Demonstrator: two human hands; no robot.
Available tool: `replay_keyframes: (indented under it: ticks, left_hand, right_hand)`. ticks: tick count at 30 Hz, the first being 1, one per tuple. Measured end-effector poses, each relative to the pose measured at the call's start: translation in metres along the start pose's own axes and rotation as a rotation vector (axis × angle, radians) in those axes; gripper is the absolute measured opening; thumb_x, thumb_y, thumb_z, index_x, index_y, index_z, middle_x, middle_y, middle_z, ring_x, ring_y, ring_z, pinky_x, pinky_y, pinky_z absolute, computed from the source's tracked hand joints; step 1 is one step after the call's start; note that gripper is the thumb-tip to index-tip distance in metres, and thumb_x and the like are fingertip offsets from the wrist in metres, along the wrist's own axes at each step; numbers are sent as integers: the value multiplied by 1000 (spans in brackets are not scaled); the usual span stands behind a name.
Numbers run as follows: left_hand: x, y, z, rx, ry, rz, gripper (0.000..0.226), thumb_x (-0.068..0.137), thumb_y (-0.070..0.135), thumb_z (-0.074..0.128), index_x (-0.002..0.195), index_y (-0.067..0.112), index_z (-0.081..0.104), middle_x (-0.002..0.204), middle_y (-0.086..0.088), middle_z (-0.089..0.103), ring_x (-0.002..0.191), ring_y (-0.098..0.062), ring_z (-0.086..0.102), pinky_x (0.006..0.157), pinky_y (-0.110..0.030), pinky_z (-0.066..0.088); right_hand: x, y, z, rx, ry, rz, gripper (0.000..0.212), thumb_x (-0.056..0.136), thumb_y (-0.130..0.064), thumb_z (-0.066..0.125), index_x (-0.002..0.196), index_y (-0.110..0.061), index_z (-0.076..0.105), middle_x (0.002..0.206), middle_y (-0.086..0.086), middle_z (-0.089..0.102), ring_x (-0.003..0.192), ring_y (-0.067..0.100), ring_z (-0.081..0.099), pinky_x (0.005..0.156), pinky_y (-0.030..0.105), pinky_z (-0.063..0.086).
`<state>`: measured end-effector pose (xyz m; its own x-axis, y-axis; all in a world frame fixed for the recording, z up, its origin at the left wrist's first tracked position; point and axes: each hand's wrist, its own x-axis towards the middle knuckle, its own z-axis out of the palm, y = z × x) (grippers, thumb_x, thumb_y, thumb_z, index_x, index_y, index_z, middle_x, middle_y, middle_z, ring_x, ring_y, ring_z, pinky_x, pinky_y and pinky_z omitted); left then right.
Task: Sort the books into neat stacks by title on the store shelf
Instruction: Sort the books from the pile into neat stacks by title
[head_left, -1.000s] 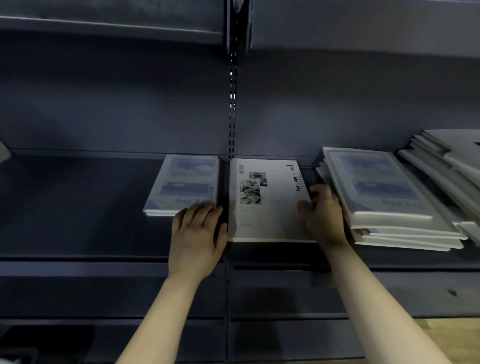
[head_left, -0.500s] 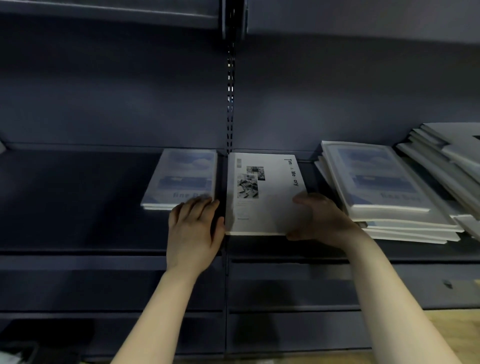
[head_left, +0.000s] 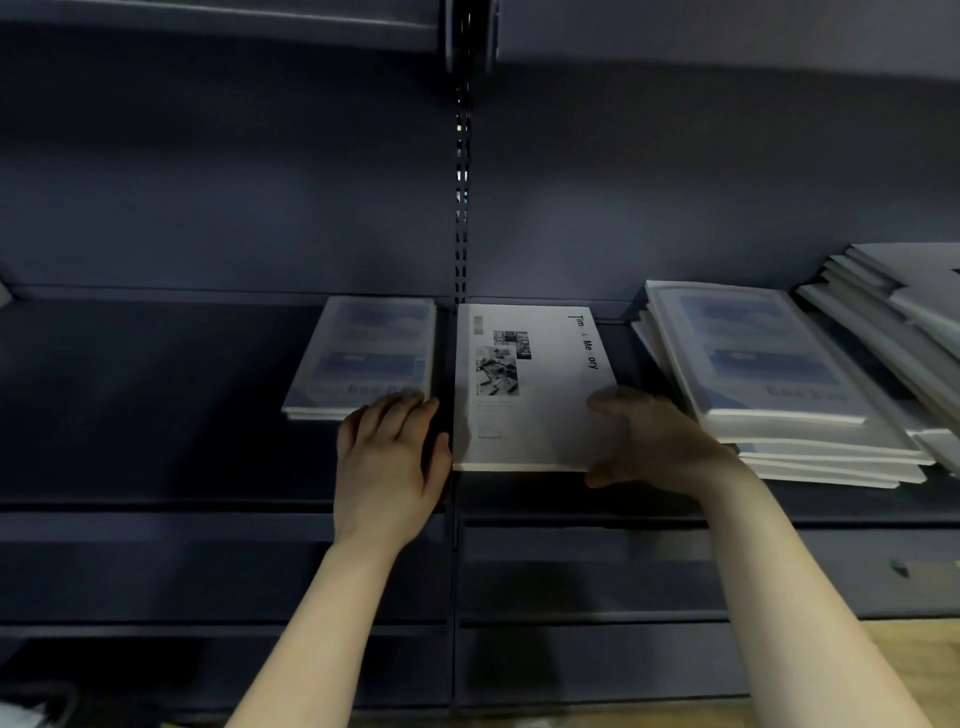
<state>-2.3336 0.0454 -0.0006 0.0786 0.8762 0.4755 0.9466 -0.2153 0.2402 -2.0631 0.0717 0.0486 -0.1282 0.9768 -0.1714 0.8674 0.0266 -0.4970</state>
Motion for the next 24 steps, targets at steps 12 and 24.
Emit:
replay_keyframes:
  ticks: [12,24]
  left_hand:
    - [0,-1,1,-12,4,-9,45,90,38,38,120,14,61,122,-4,63,115,-24,51,98,-38,29]
    - [1,-2,0,-21,15,-19,43,90,38,40,120,16,61,121,-3,63,117,-24,51,102,-42,29]
  right_hand:
    - [-1,-2,-2,-119,-1,-33,86,69,-29,84,144,-24,41,147,-4,35,135,25,31,113,43,31]
    - [-4,-13,-3,-99,-13,50,87,69,-25,84,144,-23,40,146,-3,36,136,26,34,112,44,34]
